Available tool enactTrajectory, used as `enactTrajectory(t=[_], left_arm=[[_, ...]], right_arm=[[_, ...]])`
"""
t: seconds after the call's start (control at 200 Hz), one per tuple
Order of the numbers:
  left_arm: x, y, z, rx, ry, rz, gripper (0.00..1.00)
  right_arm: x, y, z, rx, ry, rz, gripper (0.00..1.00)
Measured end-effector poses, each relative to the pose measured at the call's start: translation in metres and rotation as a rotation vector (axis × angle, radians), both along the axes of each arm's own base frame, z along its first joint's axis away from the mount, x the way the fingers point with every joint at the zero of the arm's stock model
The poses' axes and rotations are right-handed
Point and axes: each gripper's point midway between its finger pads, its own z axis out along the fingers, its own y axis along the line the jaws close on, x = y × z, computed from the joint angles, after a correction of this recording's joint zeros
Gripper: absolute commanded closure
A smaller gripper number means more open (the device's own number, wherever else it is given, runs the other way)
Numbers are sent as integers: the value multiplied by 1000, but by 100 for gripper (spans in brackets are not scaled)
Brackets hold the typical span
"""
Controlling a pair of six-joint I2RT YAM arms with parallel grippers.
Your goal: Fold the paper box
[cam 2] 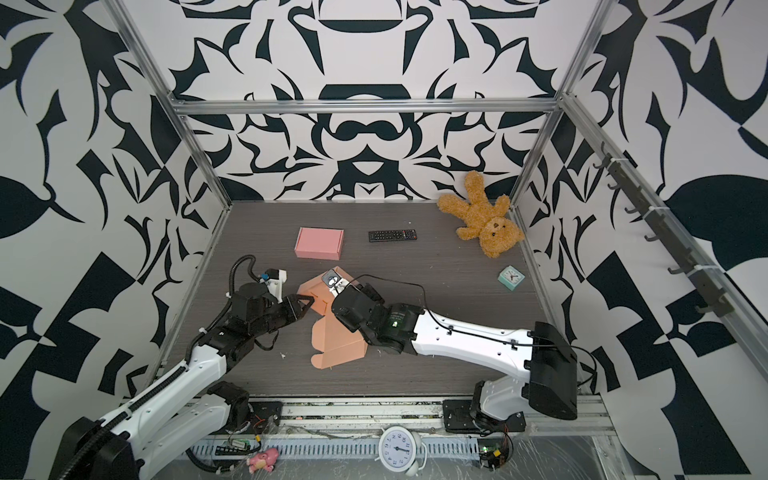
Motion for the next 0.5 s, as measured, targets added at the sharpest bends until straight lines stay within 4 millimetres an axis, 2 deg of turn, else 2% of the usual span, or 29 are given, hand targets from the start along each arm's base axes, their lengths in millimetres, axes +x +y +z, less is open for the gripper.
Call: enactTrajectory(t=[0.5], left_arm=[[6,-7,0,-58,7,5,83]], right_arm=[[24,11,12,-214,-132,-116,68]])
